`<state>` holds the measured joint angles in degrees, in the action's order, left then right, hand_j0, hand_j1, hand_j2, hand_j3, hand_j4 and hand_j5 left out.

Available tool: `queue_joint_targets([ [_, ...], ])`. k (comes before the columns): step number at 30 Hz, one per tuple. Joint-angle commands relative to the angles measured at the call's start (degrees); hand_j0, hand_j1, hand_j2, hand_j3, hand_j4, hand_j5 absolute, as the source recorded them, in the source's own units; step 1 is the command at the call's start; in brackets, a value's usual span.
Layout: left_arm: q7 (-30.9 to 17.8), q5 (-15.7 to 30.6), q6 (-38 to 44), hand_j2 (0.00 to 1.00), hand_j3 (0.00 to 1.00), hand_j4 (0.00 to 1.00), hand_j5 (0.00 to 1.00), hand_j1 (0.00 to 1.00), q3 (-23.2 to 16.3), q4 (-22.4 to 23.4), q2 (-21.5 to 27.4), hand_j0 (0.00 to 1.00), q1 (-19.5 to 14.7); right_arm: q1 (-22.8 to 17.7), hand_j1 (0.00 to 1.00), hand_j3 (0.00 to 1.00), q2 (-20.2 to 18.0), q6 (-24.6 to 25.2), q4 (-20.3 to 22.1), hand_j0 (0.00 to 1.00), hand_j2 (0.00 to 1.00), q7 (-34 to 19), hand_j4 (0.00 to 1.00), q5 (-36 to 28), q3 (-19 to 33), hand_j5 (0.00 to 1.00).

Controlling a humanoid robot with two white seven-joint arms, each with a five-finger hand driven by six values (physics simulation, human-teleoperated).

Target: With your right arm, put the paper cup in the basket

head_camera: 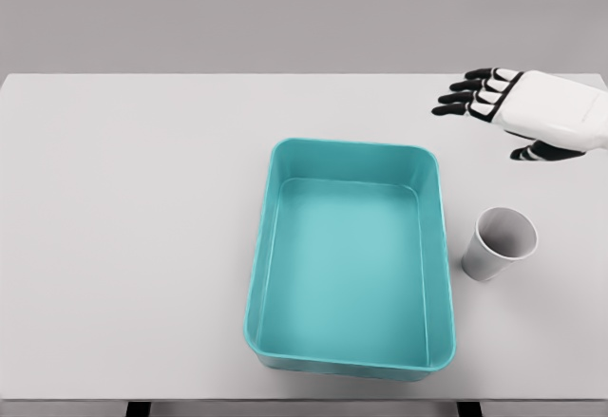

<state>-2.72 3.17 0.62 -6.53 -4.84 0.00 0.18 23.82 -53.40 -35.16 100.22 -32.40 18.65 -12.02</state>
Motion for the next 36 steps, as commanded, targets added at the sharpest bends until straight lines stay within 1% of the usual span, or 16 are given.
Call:
queue_joint_targets([
  [1, 0.0, 0.0, 0.0, 1.00, 1.00, 1.00, 1.00, 1.00, 0.0, 0.0, 0.0, 1.00, 0.0, 0.0, 1.00, 1.00, 0.0, 0.2, -0.5, 1.00, 1.00, 0.1, 1.00, -0.1, 0.5, 1.00],
  [3, 0.0, 0.0, 0.0, 1.00, 1.00, 1.00, 1.00, 1.00, 0.0, 0.0, 0.0, 1.00, 0.0, -1.1, 1.00, 1.00, 0.3, 0.2, -0.7, 1.00, 1.00, 0.1, 1.00, -0.1, 0.5, 1.00],
  [4, 0.0, 0.0, 0.0, 1.00, 1.00, 1.00, 1.00, 1.00, 0.0, 0.0, 0.0, 1.00, 0.0, -1.9, 1.00, 1.00, 1.5, 0.2, -0.8, 1.00, 1.00, 0.1, 1.00, -0.2, 2.0, 1.00],
  [5, 0.0, 0.1, 0.0, 1.00, 1.00, 1.00, 1.00, 1.00, 0.0, 0.1, 0.0, 1.00, -0.1, -3.6, 1.00, 1.00, 1.9, 0.2, -0.9, 1.00, 1.00, 0.1, 1.00, 0.0, 5.2, 1.00],
  [7, 0.0, 0.1, 0.0, 1.00, 1.00, 1.00, 1.00, 1.00, 0.0, 0.0, 0.0, 1.00, 0.0, -10.3, 1.00, 1.00, 7.4, 0.2, -0.6, 1.00, 1.00, 0.1, 1.00, 0.0, 16.4, 1.00],
  [8, 0.0, 0.1, 0.0, 1.00, 1.00, 1.00, 1.00, 1.00, 0.0, 0.0, 0.0, 1.00, -0.1, -13.3, 1.00, 1.00, 8.9, 0.2, -0.6, 1.00, 1.00, 0.1, 1.00, 0.1, 20.4, 1.00],
  [10, 0.0, 0.0, 0.0, 1.00, 1.00, 1.00, 1.00, 1.00, 0.0, 0.0, 0.0, 1.00, 0.0, -14.6, 1.00, 1.00, 9.2, 0.2, -1.8, 1.00, 1.00, 0.1, 1.00, -0.7, 23.4, 1.00],
  [12, 0.0, 0.0, 0.0, 1.00, 1.00, 1.00, 1.00, 1.00, 0.0, 0.0, 0.0, 1.00, -0.1, -14.6, 1.00, 1.00, 9.3, 0.2, -2.6, 1.00, 1.00, 0.2, 1.00, -1.4, 23.5, 1.00],
  [13, 0.0, 0.0, 0.0, 1.00, 1.00, 1.00, 1.00, 1.00, 0.0, 0.0, 0.0, 1.00, 0.0, -14.9, 1.00, 1.00, 9.1, 0.2, -3.3, 1.00, 1.00, 0.2, 1.00, -5.0, 23.4, 1.00],
  [15, 0.0, 0.0, 0.0, 1.00, 1.00, 1.00, 1.00, 1.00, 0.0, 0.0, 0.0, 1.00, 0.0, -18.6, 1.00, 1.00, 8.8, 0.2, -6.4, 1.00, 1.00, 0.1, 1.00, -13.1, 23.4, 1.00],
  [17, 0.0, 0.0, 0.0, 1.00, 1.00, 1.00, 1.00, 1.00, 0.0, 0.0, 0.0, 1.00, -0.1, -21.8, 1.00, 1.00, 8.6, 0.2, -8.8, 1.00, 1.00, 0.0, 1.00, -17.6, 23.4, 1.00],
  [21, 0.0, 0.0, 0.0, 1.00, 1.00, 1.00, 1.00, 1.00, -0.1, 0.0, 0.0, 1.00, 0.0, -25.6, 1.00, 1.00, 4.2, 0.2, -10.7, 1.00, 1.00, -2.1, 1.00, -27.5, 23.4, 1.00],
  [25, 0.0, 0.0, 0.0, 1.00, 1.00, 1.00, 1.00, 1.00, 0.0, 0.0, 0.0, 1.00, -0.1, -31.8, 1.00, 1.00, 3.1, 0.2, -12.0, 1.00, 1.00, -2.6, 1.00, -35.0, 23.3, 1.00],
  [30, 0.0, 0.0, 0.0, 1.00, 1.00, 1.00, 1.00, 1.00, 0.0, 0.0, 0.0, 1.00, 0.0, -36.5, 1.00, 1.00, 3.3, 0.2, -13.1, 1.00, 1.00, -2.6, 1.00, -40.0, 23.2, 1.00],
  [32, 0.0, 0.0, 0.0, 1.00, 1.00, 1.00, 1.00, 1.00, 0.0, 0.0, 0.0, 1.00, 0.0, -37.2, 1.00, 1.00, 3.8, 0.2, -15.2, 1.00, 1.00, -2.6, 1.00, -41.0, 22.5, 1.00],
  [36, 0.0, 0.0, 0.0, 1.00, 1.00, 1.00, 1.00, 1.00, 0.0, 0.0, 0.0, 1.00, -0.1, -39.6, 1.00, 1.00, 4.0, 0.2, -15.7, 1.00, 1.00, -2.6, 1.00, -43.5, 22.4, 1.00],
])
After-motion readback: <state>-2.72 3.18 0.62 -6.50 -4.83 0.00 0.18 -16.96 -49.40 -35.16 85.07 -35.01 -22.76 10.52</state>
